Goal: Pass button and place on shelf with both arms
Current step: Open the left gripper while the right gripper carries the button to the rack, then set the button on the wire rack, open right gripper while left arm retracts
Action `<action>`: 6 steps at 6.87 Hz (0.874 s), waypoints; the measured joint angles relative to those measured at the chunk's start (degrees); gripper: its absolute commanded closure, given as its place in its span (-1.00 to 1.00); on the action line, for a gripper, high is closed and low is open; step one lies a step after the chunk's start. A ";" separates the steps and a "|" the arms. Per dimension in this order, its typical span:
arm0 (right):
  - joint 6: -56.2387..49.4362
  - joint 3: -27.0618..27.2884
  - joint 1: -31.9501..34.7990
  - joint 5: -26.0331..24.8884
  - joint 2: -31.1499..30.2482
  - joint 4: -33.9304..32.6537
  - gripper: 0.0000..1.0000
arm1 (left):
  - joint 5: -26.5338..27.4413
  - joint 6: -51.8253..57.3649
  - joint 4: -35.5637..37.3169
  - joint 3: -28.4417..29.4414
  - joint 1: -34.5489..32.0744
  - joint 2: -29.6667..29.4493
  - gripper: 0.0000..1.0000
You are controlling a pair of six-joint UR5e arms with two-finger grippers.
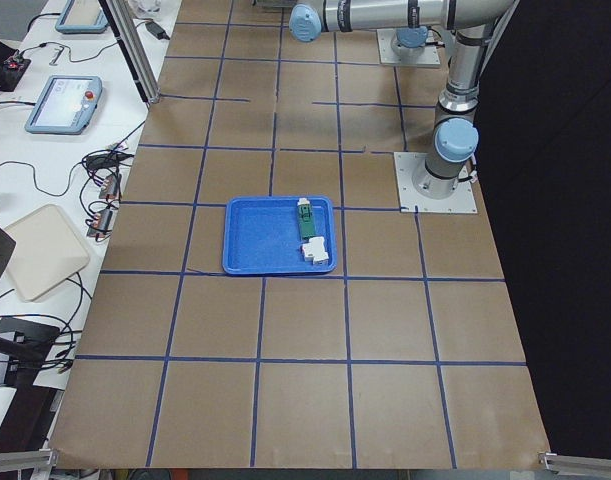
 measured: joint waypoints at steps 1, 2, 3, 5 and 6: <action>-2.01 -0.25 -3.65 -1.93 2.20 -0.14 1.00 | 2.47 0.26 -0.20 -0.15 0.79 0.54 -1.00; -5.27 -1.19 -8.04 -3.85 5.76 -0.51 1.00 | 5.91 0.68 -0.35 -0.40 1.01 0.81 -1.00; -7.84 -3.63 -12.78 -6.61 10.97 -0.60 1.00 | 9.29 0.98 -0.62 -0.55 0.99 0.56 -1.00; -12.81 -12.68 -19.24 -14.56 23.83 -0.36 1.00 | 17.87 2.80 -2.74 -0.14 0.46 -0.48 -1.00; -15.78 -16.72 -21.27 -18.38 29.03 -0.32 1.00 | 23.91 6.35 -6.30 0.58 -0.55 -0.60 -1.00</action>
